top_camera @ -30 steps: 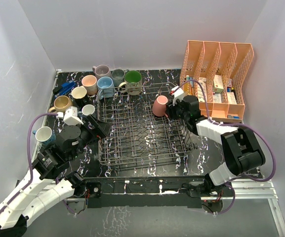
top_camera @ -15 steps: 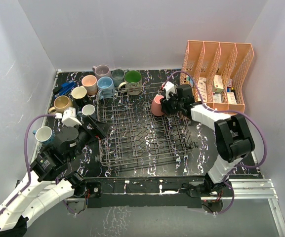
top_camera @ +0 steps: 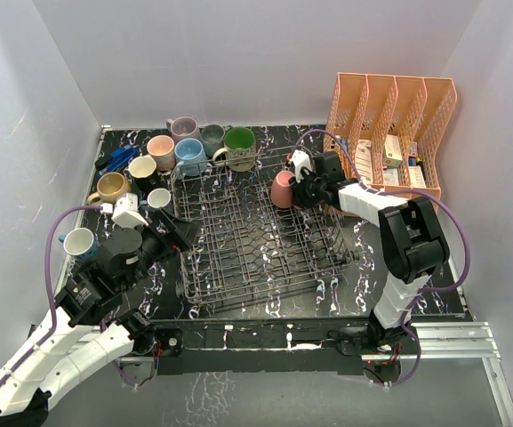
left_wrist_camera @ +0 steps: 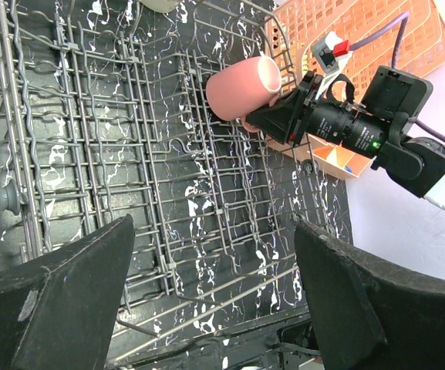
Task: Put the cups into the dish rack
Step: Turn the cup upside down in the dish rack, then pick up the cup at the center of the board.
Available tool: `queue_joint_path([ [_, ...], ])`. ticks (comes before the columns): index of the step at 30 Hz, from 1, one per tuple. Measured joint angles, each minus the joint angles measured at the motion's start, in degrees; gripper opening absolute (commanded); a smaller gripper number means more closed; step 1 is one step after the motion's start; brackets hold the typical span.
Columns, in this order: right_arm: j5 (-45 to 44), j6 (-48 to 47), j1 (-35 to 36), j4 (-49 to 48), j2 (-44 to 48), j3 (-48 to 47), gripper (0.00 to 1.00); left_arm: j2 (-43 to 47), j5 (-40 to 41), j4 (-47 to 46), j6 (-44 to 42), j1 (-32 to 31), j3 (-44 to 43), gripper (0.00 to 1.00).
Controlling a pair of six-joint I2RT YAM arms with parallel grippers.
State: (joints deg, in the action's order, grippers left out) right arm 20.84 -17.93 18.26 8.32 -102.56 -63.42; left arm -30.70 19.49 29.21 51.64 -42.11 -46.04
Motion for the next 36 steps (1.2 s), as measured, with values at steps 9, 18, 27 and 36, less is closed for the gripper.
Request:
queue_joint_path([
  [9,-4.2,1.7,-0.7,-5.3,2.4,0.7,0.08,0.0,0.0,0.0,0.0,0.0,0.0,0.82],
  [18,-9.4,3.7,-1.6,-8.3,1.8,0.5,0.17,0.0,0.0,0.0,0.0,0.0,0.0,0.82],
  [27,-8.9,5.2,-1.5,-9.1,0.0,-0.6,0.57,-0.8,0.0,0.0,-0.3,0.0,0.0,0.82],
  [36,-7.9,4.6,-2.8,-7.7,4.7,-0.5,0.62,-1.4,-0.1,-0.2,-1.1,0.0,0.0,0.82],
])
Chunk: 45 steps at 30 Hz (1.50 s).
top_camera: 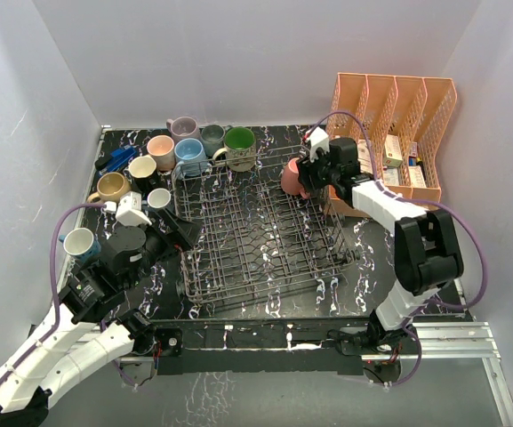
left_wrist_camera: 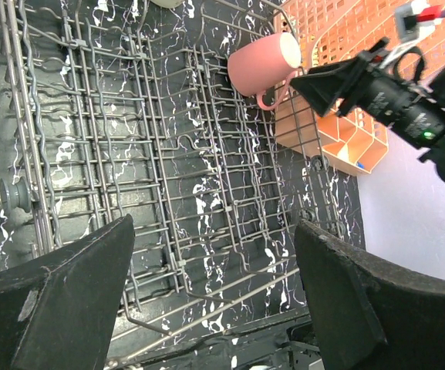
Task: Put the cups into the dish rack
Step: Pick up the cup at the center of the board.
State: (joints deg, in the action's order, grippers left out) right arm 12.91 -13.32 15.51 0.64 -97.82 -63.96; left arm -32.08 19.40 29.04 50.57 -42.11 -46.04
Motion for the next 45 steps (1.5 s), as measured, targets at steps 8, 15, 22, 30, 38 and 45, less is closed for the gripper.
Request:
queue_joint_path([
  [8,11.7,-2.4,-2.9,7.6,11.9,0.0,0.79,-0.2,1.4,4.5,-2.3,0.0,-1.1,0.83],
  [15,30.8,-6.6,-5.4,17.1,24.2,3.5,0.82,-6.7,3.9,11.1,-8.6,0.0,-9.7,0.83],
  [22,42.6,-14.0,-5.8,25.0,34.7,9.9,0.82,-19.4,10.4,18.7,-16.0,0.1,-20.3,0.83],
  [30,46.1,-16.3,-9.2,28.2,37.7,18.2,0.82,-28.5,8.0,19.4,-26.2,11.5,-24.6,0.8],
  [38,48.4,-15.9,-11.1,27.0,38.8,19.1,0.82,-38.1,-12.6,10.3,-32.4,35.1,-23.4,0.38],
  [45,49.5,-14.8,-12.3,25.7,38.9,20.7,0.82,-49.7,-20.9,1.3,-41.2,42.4,-22.9,0.29],
])
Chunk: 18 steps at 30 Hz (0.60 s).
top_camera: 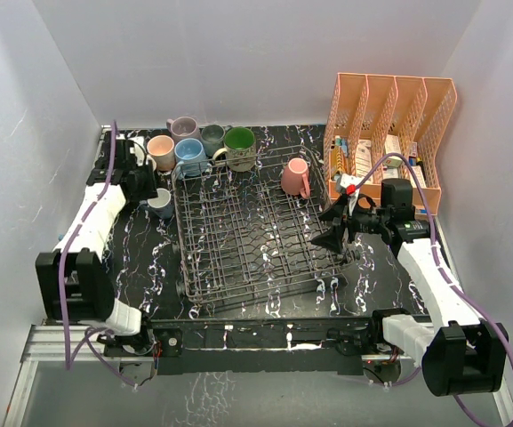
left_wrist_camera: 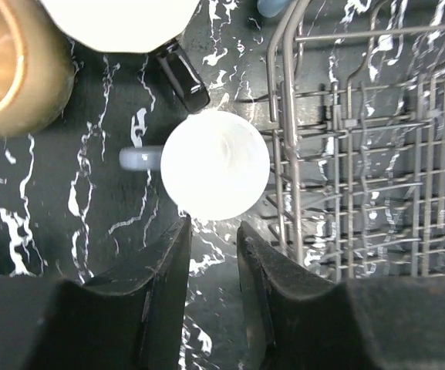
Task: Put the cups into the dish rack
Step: Pick up the cup at the center of the board.
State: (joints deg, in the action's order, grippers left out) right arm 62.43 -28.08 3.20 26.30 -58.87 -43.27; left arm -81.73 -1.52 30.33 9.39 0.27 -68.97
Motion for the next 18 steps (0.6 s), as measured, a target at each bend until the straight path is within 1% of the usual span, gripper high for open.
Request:
queue_joint_path([
  [5,0.4,0.3,0.0,-0.9,0.0,0.0,0.82,-7.7,-0.7,-1.6,-8.7,0.0,-1.7,0.31],
  [9,0.5,0.8,-0.3,-1.3,0.0,0.2,0.82,-11.3,-0.2,-2.0,-13.9,0.5,-4.7,0.31],
  [14,0.7,1.2,-0.6,-1.6,-0.1,1.2,0.82,-13.8,1.0,-2.1,-18.7,0.7,-6.9,0.31],
  [18,0.8,1.2,-0.7,-1.9,-0.2,1.2,0.82,-16.4,1.4,-1.9,-21.2,0.7,-7.9,0.28],
])
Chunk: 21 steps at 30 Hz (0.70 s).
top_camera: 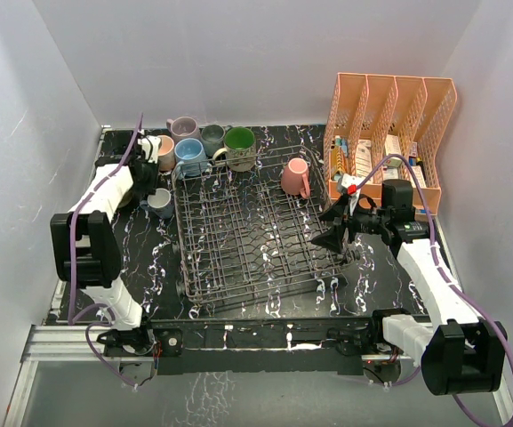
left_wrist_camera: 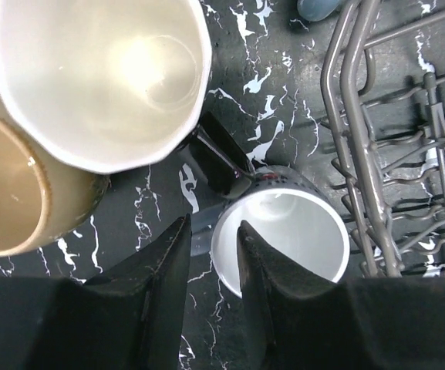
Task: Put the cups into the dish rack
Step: Pick up the cup at the center of the board.
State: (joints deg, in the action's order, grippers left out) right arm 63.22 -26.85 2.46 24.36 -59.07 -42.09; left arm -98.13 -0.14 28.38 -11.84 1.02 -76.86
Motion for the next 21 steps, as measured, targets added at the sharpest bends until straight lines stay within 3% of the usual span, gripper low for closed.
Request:
queue_joint_path([
  [9,0.2,0.2,-0.4,-0.5,-0.2,0.7,0.82,-5.2,-1.0,1.0,-1.1,0.0,-2.6,0.26],
  [19,0.4,0.2,-0.7,-0.6,-0.2,0.7,0.82,-6.3,-1.4,2.1,-0.5,0.0,-2.5,0.01],
  [21,0.4,0.2,-0.7,-0.6,-0.2,0.7,0.82,-6.2,-1.3,1.7,-0.2,0.0,-2.4,0.0],
])
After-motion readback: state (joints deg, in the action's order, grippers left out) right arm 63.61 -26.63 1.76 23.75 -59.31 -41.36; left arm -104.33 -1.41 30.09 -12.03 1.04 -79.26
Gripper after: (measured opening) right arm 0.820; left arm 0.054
